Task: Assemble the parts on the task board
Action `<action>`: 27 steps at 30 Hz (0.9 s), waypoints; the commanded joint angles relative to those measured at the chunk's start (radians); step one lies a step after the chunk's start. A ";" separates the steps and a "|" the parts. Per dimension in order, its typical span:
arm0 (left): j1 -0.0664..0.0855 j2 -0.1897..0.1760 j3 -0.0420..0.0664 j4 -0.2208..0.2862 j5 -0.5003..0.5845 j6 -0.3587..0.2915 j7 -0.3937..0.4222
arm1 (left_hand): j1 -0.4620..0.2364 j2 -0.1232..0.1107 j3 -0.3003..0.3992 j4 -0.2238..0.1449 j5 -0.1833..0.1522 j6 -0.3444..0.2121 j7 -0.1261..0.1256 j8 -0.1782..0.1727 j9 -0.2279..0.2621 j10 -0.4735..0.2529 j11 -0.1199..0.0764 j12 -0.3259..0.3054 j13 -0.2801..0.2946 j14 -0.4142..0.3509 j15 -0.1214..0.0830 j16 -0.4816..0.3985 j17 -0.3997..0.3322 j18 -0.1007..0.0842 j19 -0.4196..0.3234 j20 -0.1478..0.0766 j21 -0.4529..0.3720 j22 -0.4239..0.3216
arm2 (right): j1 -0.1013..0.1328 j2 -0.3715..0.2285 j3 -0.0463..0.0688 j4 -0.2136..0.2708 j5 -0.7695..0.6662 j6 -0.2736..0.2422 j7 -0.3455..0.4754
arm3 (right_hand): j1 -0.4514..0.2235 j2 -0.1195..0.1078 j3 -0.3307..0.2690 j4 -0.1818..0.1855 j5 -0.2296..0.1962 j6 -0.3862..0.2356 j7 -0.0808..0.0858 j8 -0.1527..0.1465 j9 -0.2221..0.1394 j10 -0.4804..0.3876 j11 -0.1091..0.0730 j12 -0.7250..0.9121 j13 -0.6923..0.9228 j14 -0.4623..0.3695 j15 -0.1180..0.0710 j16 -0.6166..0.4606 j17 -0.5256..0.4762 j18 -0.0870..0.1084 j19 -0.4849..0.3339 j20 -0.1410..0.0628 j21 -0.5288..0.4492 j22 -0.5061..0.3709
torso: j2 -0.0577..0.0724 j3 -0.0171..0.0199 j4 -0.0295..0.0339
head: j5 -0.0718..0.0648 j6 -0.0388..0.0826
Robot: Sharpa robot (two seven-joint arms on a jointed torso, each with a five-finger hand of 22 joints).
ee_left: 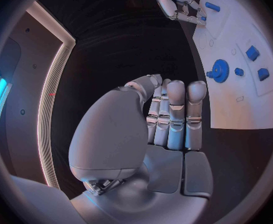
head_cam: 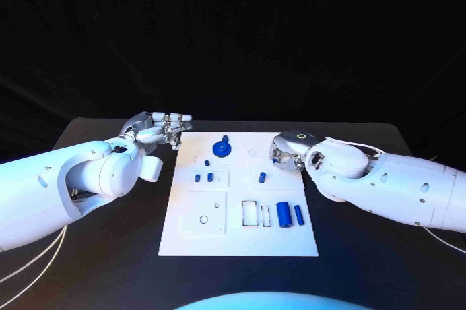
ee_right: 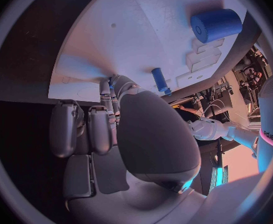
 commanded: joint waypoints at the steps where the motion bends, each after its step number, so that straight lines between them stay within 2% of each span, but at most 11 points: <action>1: 0.002 0.001 0.001 0.003 0.008 0.009 0.001 | -0.001 0.009 -0.004 -0.002 0.002 0.002 0.004 0.004 -0.001 -0.006 0.000 0.006 0.001 -0.005 -0.002 -0.006 -0.001 0.013 -0.004 -0.001 -0.002 -0.001 | -0.010 0.002 -0.006 -0.004 -0.030 0.040 -0.018 | 0.004 0.005 0.023 -0.010 -0.014 0.012 0.000 0.002 0.002 0.010 -0.001 -0.002 0.001 0.042 -0.007 0.005 0.002 -0.020 0.009 -0.001 0.010 0.147 | 0.000 0.0000 -0.0003 | 0.000 -0.001; 7: 0.002 0.003 0.001 0.002 0.008 0.009 -0.002 | 0.003 0.012 -0.004 -0.005 0.003 0.000 0.005 0.003 -0.002 -0.008 0.001 0.007 0.001 -0.004 -0.002 -0.007 -0.002 0.013 -0.003 -0.001 -0.005 -0.003 | -0.011 -0.005 -0.006 0.005 -0.041 0.002 -0.026 | -0.015 0.006 0.077 -0.037 -0.027 0.025 -0.003 0.001 0.006 0.026 -0.004 -0.008 -0.006 0.042 -0.009 0.004 -0.003 -0.024 0.016 -0.004 0.026 0.158 | -0.002 0.0002 -0.0004 | 0.000 -0.003; 13: 0.002 0.004 0.001 -0.001 0.008 0.011 -0.003 | 0.004 0.012 -0.004 -0.006 0.003 0.000 0.006 0.003 -0.003 -0.009 0.001 0.007 0.002 -0.004 -0.001 -0.007 -0.001 0.013 -0.003 -0.001 -0.005 -0.004 | -0.009 -0.019 -0.006 0.023 -0.045 -0.039 -0.030 | -0.041 -0.004 0.122 -0.062 -0.029 0.028 -0.001 -0.003 0.008 0.031 -0.004 -0.016 -0.012 0.042 -0.009 0.005 -0.005 -0.026 0.020 -0.004 0.036 0.166 | -0.002 -0.0008 0.0002 | 0.000 -0.001; 21: 0.002 0.005 0.001 -0.004 0.008 0.015 -0.006 | 0.005 0.014 -0.004 -0.008 0.003 -0.001 0.007 0.003 -0.003 -0.011 0.002 0.008 0.002 -0.004 -0.001 -0.007 -0.002 0.013 -0.002 -0.001 -0.007 -0.005 | 0.000 -0.041 -0.001 0.059 -0.047 -0.082 -0.034 | -0.057 -0.011 0.141 -0.075 -0.028 0.027 0.000 -0.006 0.008 0.033 -0.003 -0.021 -0.015 0.042 -0.008 0.006 -0.006 -0.027 0.024 -0.004 0.043 0.171 | -0.002 -0.0008 -0.0008 | -0.001 0.002; 27: 0.002 0.006 0.001 -0.005 0.008 0.017 -0.006 | 0.006 0.015 -0.004 -0.009 0.003 -0.003 0.008 0.002 -0.004 -0.012 0.003 0.008 0.002 -0.004 -0.001 -0.007 -0.002 0.013 -0.002 -0.001 -0.008 -0.006 | 0.012 -0.071 0.005 0.108 -0.047 -0.108 -0.037 | -0.068 -0.016 0.147 -0.079 -0.029 0.028 0.000 -0.006 0.009 0.034 -0.003 -0.022 -0.016 0.042 -0.008 0.006 -0.006 -0.028 0.026 -0.003 0.048 0.174 | -0.001 -0.0003 -0.0008 | 0.000 0.003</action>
